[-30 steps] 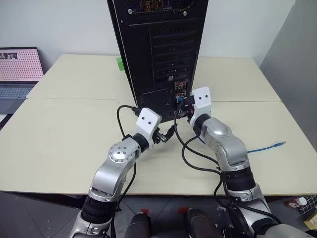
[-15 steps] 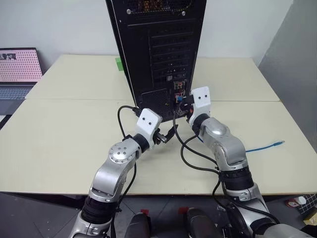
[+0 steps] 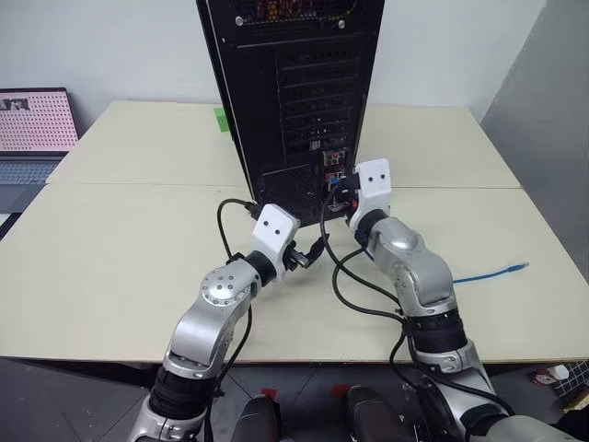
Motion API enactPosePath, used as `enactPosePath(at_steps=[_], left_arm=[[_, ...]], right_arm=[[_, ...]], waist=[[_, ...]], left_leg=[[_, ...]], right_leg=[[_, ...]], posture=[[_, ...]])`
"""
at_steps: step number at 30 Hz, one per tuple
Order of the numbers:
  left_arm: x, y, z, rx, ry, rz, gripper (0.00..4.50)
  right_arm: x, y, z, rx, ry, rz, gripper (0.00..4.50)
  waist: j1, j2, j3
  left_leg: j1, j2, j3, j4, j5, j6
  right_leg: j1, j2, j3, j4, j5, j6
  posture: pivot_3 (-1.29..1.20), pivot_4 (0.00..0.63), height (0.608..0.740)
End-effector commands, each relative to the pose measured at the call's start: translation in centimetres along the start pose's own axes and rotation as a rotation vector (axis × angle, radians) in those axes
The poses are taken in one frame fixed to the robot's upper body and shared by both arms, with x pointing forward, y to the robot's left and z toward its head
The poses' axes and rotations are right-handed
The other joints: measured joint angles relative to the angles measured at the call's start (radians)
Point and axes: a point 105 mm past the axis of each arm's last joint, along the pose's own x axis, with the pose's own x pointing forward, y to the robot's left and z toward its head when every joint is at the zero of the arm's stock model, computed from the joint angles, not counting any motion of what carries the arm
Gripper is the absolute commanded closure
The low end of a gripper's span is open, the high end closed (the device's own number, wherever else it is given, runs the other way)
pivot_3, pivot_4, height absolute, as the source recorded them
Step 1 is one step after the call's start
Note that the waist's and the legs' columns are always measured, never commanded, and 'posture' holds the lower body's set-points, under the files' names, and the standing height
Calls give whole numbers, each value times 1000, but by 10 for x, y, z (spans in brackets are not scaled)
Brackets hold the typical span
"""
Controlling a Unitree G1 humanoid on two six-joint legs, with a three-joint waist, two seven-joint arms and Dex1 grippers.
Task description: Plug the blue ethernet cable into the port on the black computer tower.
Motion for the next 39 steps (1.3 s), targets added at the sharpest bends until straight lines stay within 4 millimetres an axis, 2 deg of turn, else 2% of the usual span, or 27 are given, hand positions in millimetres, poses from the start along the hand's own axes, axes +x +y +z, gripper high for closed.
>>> enactPosePath(at_steps=[1,14,23,29,30,34,39], left_arm=[[-6,7,17,37,-60,45,621],[-9,10,23,49,-76,81,621],[-8,9,22,48,-75,84,621],[-9,12,20,54,-67,100,621],[-10,13,19,54,-65,101,607],[-10,14,20,29,-96,102,607],[-17,24,15,16,-75,127,607]], right_arm=[[2,17,25,-12,-86,15,4500],[15,24,31,-12,-102,-1,4500],[20,24,28,-12,-95,0,4500],[16,24,20,-11,-77,44,4500],[15,24,18,-16,-70,53,3944],[8,21,11,-36,-54,90,3211],[-10,16,7,-73,-58,142,2033]], waist=[[-2,0,0],[-24,0,0],[-26,0,0],[-27,0,0],[-27,0,0],[-21,0,0],[-16,0,0]], left_leg=[[0,0,0,0,0,0],[1,1,0,0,0,0],[2,6,0,0,0,0],[2,6,0,0,0,0],[2,6,0,0,0,0],[1,6,0,-1,0,0],[-4,6,0,-3,0,-1]], right_leg=[[0,0,0,0,0,0],[0,1,0,1,1,-1],[-1,6,1,1,3,-4],[-1,7,1,1,3,-4],[-1,7,1,1,3,-4],[-2,7,1,0,3,-4],[-5,7,1,-3,2,-5]], posture=[[0,150,740],[0,150,740],[0,150,740],[0,150,740],[0,150,740],[0,150,740],[0,150,740]])
